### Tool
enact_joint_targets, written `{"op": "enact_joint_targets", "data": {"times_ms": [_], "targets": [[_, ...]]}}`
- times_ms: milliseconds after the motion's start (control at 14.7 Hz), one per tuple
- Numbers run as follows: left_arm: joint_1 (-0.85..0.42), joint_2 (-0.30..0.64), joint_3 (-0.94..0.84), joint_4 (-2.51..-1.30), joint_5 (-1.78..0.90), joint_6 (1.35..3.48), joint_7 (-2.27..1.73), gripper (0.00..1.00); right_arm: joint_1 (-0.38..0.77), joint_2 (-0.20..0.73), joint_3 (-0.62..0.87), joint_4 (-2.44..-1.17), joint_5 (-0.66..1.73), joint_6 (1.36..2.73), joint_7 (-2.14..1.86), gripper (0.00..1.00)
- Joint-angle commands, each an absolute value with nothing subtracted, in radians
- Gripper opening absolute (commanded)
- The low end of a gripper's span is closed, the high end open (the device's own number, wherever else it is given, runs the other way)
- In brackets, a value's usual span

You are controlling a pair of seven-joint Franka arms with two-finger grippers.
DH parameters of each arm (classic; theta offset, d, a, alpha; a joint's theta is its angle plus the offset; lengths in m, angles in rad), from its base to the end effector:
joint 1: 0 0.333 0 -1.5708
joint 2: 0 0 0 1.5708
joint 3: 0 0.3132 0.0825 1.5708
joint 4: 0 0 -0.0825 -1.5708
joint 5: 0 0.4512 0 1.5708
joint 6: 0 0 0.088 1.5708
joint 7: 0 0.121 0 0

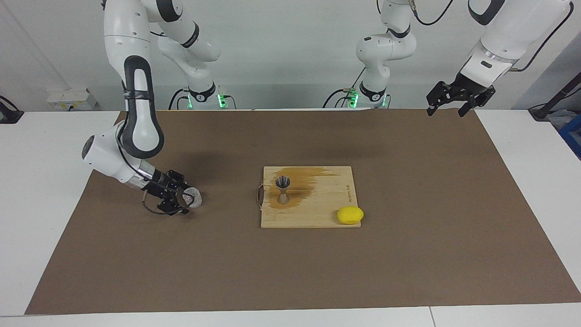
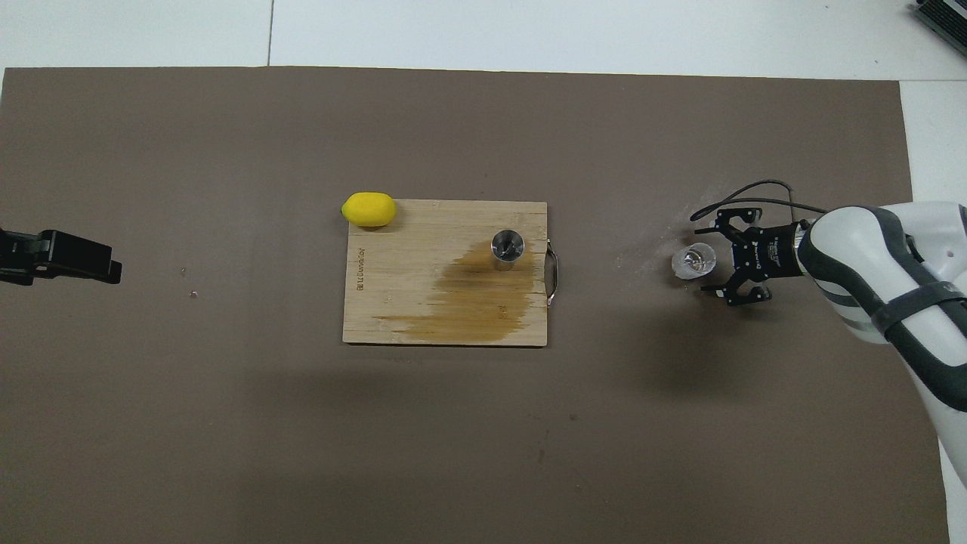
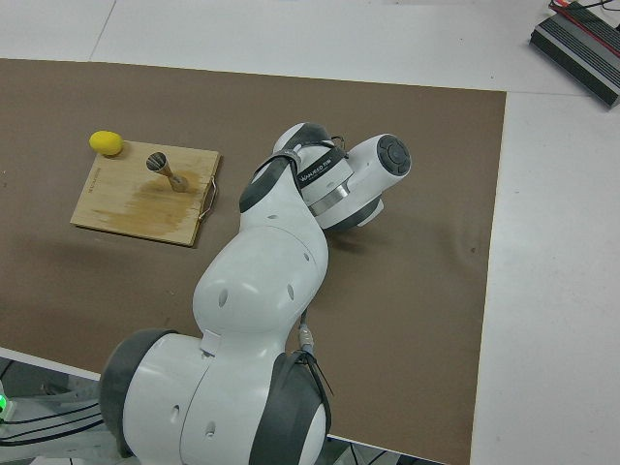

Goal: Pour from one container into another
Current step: 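Lower the clear glass onto the table with the right gripper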

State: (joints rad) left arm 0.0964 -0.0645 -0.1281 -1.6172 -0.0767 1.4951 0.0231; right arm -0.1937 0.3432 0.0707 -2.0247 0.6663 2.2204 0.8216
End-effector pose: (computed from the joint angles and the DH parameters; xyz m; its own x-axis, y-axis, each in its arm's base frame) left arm 0.5921 -0.0307 0.6156 0.9966 -0.0597 -0.0563 -0.0557 -0.9960 0.0697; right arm 0.6320 -0.0509 0.2101 0.1812 -0.8485 -0.4973 -0.9826 -0.1352 -0.1273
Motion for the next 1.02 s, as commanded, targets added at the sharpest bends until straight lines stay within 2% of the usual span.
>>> {"op": "enact_joint_targets", "data": {"times_ms": [0,339,543,950], "targets": [[0.104,-0.086,-0.129,-1.641,-0.091,1.506,0.026,1.00,-0.193,0.292,0.075,-2.048,0.505,2.237,0.802,1.00],[0.104,-0.086,-0.129,-1.641,-0.091,1.506,0.028,1.00,-0.154,0.223,0.077,-2.043,0.254,2.211,0.655,1.00],[0.104,-0.086,-0.129,-1.641,-0.091,1.506,0.026,1.00,-0.088,0.180,0.077,-2.043,0.060,2.163,0.543,1.00],[0.104,-0.086,-0.129,-1.641,-0.091,1.506,0.026,1.00,-0.009,0.094,0.081,-2.039,0.023,2.083,0.396,1.00]]}}
